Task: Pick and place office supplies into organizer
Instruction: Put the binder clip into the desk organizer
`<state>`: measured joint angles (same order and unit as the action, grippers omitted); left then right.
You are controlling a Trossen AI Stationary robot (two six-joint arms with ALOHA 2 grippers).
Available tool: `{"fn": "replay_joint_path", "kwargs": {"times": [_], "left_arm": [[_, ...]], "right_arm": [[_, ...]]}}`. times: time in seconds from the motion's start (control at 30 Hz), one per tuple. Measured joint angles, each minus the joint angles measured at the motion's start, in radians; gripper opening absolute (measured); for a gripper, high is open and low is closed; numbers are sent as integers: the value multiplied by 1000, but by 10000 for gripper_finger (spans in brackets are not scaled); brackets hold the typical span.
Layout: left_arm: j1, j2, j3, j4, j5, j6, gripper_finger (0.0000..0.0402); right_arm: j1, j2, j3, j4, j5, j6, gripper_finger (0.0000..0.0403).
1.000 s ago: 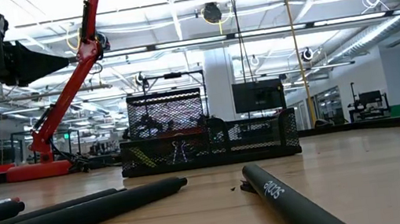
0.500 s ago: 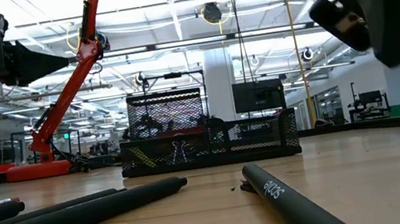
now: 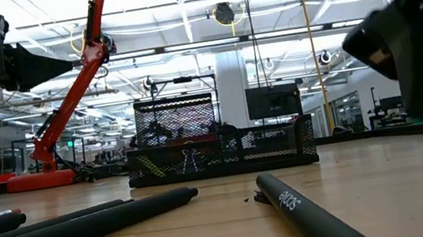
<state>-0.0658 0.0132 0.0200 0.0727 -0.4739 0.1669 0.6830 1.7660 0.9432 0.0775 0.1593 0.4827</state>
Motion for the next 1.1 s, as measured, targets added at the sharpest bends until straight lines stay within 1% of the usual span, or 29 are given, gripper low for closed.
{"fn": "replay_joint_path", "kwargs": {"times": [0.27,0.37,0.43,0.83,0.97,1.1], "left_arm": [[0,0,0,0,0,0,47],[0,0,0,0,0,0,47],[0,0,0,-1,0,0,47],[0,0,0,-3,0,1,47],[0,0,0,-3,0,1,47],[0,0,0,-3,0,2,47]], "right_arm": [[4,0,-66,105,2,12,224],[16,0,-81,133,29,-3,220],[25,0,-88,135,51,-14,216],[32,1,-126,135,55,-26,186],[39,47,-127,159,58,-27,170],[39,101,-125,252,68,-33,154]]}}
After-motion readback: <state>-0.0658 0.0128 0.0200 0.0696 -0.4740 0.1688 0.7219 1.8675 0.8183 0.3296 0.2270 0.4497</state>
